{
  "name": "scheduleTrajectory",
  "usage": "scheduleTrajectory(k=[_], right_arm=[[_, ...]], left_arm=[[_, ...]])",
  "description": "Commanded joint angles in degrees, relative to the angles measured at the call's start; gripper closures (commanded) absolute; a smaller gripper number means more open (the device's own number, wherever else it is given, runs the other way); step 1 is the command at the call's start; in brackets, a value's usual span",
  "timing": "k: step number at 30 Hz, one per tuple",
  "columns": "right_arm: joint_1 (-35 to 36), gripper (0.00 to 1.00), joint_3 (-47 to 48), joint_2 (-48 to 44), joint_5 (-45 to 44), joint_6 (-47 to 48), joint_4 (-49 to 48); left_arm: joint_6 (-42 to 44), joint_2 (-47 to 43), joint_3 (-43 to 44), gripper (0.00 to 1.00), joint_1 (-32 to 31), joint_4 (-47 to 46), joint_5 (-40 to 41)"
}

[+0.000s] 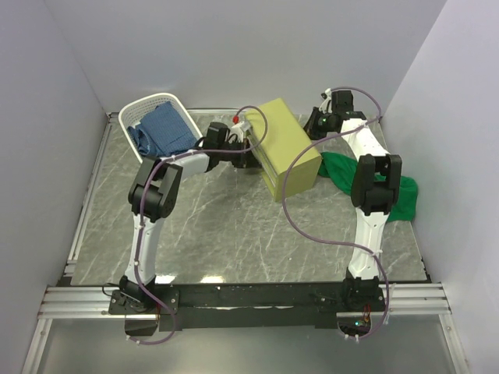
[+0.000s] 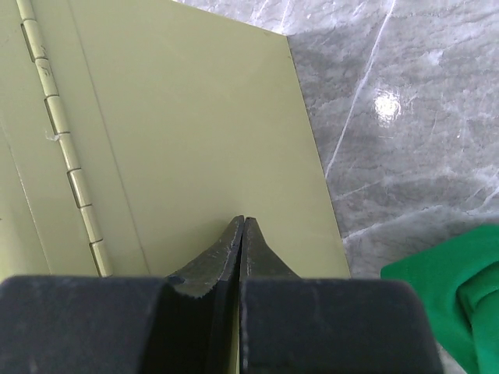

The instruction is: Sort the tools into containers

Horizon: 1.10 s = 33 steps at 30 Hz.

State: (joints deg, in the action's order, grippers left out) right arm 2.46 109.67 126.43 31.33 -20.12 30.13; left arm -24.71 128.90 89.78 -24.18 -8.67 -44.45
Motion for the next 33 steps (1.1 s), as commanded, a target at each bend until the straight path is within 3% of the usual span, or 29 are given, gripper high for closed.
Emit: scheduleTrajectory(k=[1,4,7,10,11,15,16,17,19,20,21,28,33], right_arm=[[5.45,1.0,-3.4,0.57,1.98,0.78,7.13],[5.63,1.0,-5.07,-0.66,1.28,1.4,6.96],[5.54,1.0,-5.08,-2.5,-0.21,2.8,6.35],[5.1,1.0,-2.54,-4.44,-4.61,3.42,4.95],[4.58,1.0,-1.57,-4.96,-5.66,3.25,4.59],[3.7,1.0,3.96,-5.23,-10.57,3.42,4.5],[3.61,0.93,4.41,-5.4,-11.81,3.59,4.59],[3.34,0.66,4.68,-5.84,-13.04,3.86,4.67],[2.82,0.46,3.89,-6.63,-15.67,4.21,4.15],[2.73,0.21,3.63,-7.59,-16.99,4.3,4.15],[2.2,0.01,3.36,-8.04,-18.14,4.3,4.32],[-0.17,0.0,2.83,-14.53,-28.58,6.76,2.83],[-1.84,0.0,-0.67,-19.28,-32.12,3.69,3.09]], left_arm=[[-7.36,2.75,2.69,0.99,-0.69,-15.98,-5.64],[-11.85,4.25,1.8,0.98,-0.78,-21.74,-6.71],[-10.63,1.38,1.46,0.93,-0.25,-18.06,-6.35],[-5.54,-6.69,-3.81,0.78,1.32,-11.57,-4.17],[-4.22,-8.65,-5.82,0.69,1.86,-6.76,-1.55],[5.79,-16.39,-7.16,0.54,4.23,6.94,2.78],[6.77,-18.58,-7.33,0.51,4.93,8.48,3.48],[7.39,-19.64,-8.47,0.45,5.2,11.36,4.01],[8.71,-23.23,-10.14,0.4,5.99,15.51,5.5],[9.06,-24.65,-12.41,0.04,6.25,16.3,5.86],[9.93,-26.14,-13.74,0.04,6.69,16.92,6.99],[20.04,-40.2,-18.41,0.04,9.41,21.75,17.78],[27.34,-42.68,-16.13,0.04,16.25,22.9,24.49]])
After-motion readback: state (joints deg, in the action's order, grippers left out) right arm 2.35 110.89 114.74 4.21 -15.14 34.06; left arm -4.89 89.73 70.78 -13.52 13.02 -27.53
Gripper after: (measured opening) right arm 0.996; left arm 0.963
